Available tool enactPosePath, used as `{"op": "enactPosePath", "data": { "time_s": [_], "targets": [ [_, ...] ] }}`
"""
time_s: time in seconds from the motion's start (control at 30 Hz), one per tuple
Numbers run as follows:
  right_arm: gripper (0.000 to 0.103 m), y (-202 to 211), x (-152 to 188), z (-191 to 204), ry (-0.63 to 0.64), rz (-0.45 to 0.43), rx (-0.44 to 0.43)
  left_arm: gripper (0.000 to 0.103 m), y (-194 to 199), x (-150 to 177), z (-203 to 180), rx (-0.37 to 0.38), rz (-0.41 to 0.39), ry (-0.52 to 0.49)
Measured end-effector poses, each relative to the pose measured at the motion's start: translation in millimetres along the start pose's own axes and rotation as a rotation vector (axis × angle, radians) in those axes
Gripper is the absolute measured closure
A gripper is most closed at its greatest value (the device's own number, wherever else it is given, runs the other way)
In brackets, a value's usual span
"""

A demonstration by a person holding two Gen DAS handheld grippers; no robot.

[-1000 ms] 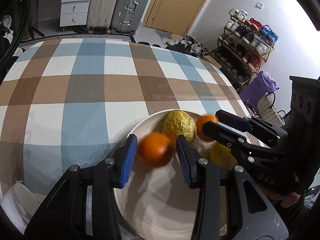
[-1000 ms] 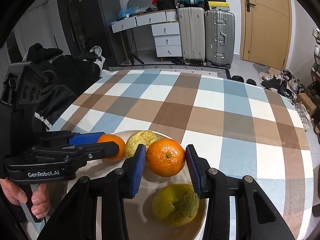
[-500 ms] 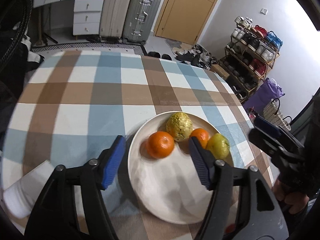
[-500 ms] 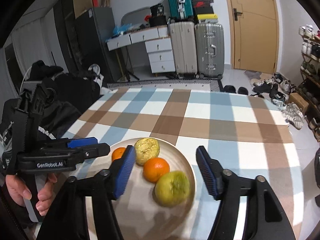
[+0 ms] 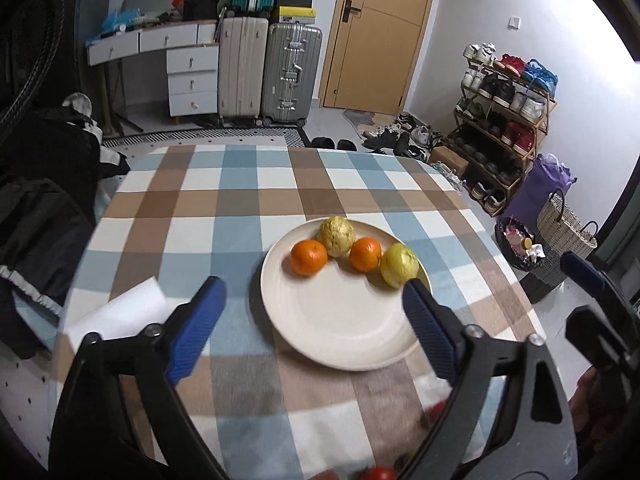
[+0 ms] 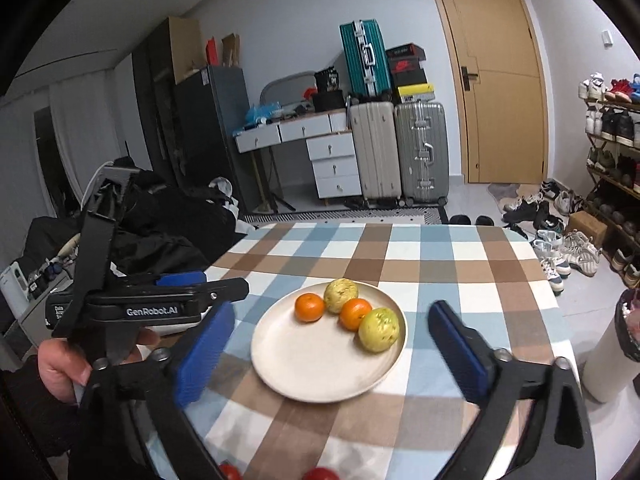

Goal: Organize fruits
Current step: 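Withdraw both tools from the plate back toward the remaining fruits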

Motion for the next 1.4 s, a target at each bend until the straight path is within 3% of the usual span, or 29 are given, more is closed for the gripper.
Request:
{"op": "enactPosePath", "data": {
  "time_s": [0.13, 0.63, 1.1, 1.4],
  "targets": [
    [0.000, 32, 5, 10, -0.017, -0.029, -0.011, 0.001, 35, 13, -3, -0.014, -0.032, -0.012],
    [0.000, 97, 33, 33, -0.018, -0.053, 0.015, 0.001, 104, 60, -26, 0.022, -0.013, -0.041],
    [0.000, 128, 75, 24, -0.047, 0.005, 0.108, 0.001, 112, 120, -31, 0.104, 0.112, -0.013],
    [0.000, 131, 100, 20, -0.077, 0.050, 0.127, 0.001, 104, 161, -41, 0.133, 0.204, -0.079]
  ]
}}
Point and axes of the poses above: each gripper's, at about its wrist camera, not at the fingertips, and y roughly against the way its jaws point, z to its left, x to its underside, the point moved 3 cm from there along -y, roughly the way its jaws point, and after that the axes turned 15 degrees about -z, right-handed, at the moved point
